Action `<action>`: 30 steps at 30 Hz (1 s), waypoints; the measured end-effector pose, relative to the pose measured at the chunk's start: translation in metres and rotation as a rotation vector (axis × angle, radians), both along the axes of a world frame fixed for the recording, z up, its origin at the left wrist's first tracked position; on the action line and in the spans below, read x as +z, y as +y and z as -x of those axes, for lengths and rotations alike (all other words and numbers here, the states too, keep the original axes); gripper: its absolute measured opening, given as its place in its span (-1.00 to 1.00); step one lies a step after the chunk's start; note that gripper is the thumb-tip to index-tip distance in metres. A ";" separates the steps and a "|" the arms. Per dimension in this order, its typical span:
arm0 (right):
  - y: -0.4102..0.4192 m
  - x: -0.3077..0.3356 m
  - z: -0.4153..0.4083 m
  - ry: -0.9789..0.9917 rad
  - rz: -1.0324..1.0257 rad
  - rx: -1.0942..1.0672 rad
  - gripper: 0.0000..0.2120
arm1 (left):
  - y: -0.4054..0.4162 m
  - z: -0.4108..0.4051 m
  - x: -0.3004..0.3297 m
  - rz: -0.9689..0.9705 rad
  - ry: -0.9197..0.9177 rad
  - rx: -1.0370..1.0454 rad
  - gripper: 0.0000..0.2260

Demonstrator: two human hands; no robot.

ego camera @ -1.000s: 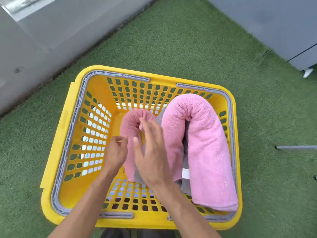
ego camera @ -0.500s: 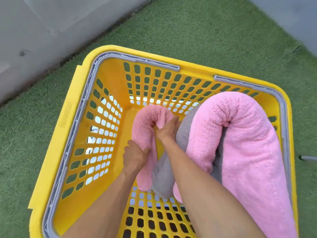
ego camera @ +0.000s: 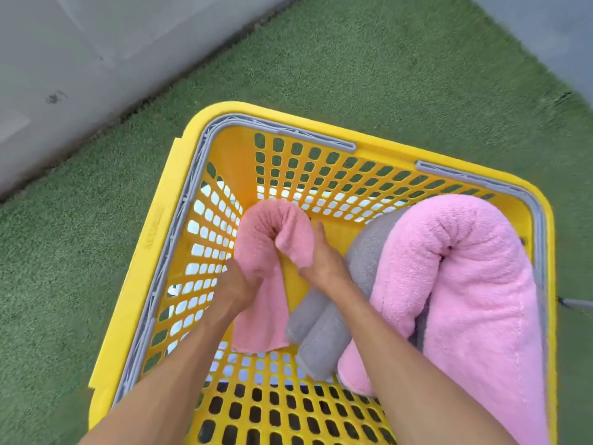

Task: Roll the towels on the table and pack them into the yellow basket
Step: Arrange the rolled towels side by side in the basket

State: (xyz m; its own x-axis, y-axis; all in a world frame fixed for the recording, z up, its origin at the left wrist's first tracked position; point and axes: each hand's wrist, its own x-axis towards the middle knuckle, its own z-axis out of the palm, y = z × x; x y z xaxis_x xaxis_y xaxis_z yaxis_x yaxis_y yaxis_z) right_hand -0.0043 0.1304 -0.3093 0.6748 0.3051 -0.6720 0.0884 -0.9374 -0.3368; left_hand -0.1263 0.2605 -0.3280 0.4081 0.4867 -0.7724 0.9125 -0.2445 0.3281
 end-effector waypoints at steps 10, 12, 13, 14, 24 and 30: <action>-0.017 -0.001 -0.012 0.092 -0.122 0.129 -0.05 | -0.003 -0.012 0.003 -0.012 0.069 -0.240 -0.33; -0.026 0.011 -0.009 0.136 -0.213 0.100 -0.03 | -0.004 -0.014 0.010 -0.043 0.088 -0.243 -0.34; -0.026 0.014 -0.007 0.135 -0.170 0.142 -0.02 | -0.005 -0.013 0.013 -0.086 0.092 -0.251 -0.37; -0.026 0.014 -0.002 0.095 -0.067 0.224 -0.01 | -0.006 -0.010 0.015 -0.156 0.102 -0.274 -0.42; -0.025 0.031 0.016 -0.283 0.370 0.672 -0.37 | -0.019 -0.054 -0.006 -0.626 -0.629 -1.138 -0.54; -0.038 0.048 0.019 -0.208 0.379 0.805 -0.60 | -0.024 -0.091 -0.004 -0.451 -0.352 -1.462 -0.51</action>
